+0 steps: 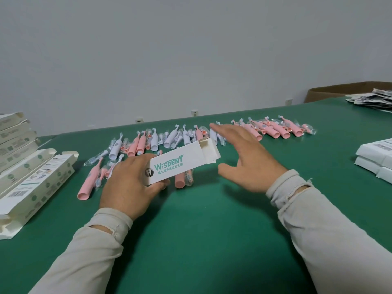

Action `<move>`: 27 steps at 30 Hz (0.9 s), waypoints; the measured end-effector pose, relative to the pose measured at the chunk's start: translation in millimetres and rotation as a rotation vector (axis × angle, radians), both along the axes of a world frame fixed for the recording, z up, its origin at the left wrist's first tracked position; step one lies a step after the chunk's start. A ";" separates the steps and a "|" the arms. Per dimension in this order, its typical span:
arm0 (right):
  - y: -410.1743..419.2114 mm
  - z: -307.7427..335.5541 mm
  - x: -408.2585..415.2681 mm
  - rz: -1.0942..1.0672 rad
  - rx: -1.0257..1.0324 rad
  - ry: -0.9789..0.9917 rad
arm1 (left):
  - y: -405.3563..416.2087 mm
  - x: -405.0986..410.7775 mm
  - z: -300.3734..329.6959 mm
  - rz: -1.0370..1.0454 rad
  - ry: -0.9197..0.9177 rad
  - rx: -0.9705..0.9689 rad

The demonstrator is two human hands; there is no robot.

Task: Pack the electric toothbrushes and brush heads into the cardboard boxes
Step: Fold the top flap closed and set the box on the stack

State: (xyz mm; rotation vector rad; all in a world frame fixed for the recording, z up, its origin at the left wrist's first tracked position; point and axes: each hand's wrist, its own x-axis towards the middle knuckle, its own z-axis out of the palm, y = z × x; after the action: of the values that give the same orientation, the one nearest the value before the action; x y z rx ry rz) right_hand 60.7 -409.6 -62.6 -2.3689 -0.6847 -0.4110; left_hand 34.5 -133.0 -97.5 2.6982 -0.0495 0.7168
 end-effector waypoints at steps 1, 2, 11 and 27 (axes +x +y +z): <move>1.2 -2.6 0.8 0.036 -0.003 0.035 | -0.3 -0.1 -0.3 -0.001 -0.003 -0.005; 3.2 -6.6 2.6 0.067 0.029 0.059 | -0.4 -0.4 -0.7 -0.003 -0.008 -0.013; 22.9 -18.0 3.2 0.039 0.287 -0.097 | -1.7 -0.2 -1.2 -0.027 -0.021 -0.044; 34.6 -18.2 0.5 0.032 0.748 0.167 | -4.1 -3.3 1.5 0.001 -0.059 -0.028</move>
State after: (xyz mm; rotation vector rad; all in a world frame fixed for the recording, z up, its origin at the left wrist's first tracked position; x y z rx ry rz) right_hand 61.2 -375.0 -80.8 -1.6563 -0.3931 -0.3674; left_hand 31.2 -137.1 -96.0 2.6504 -0.0515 0.7913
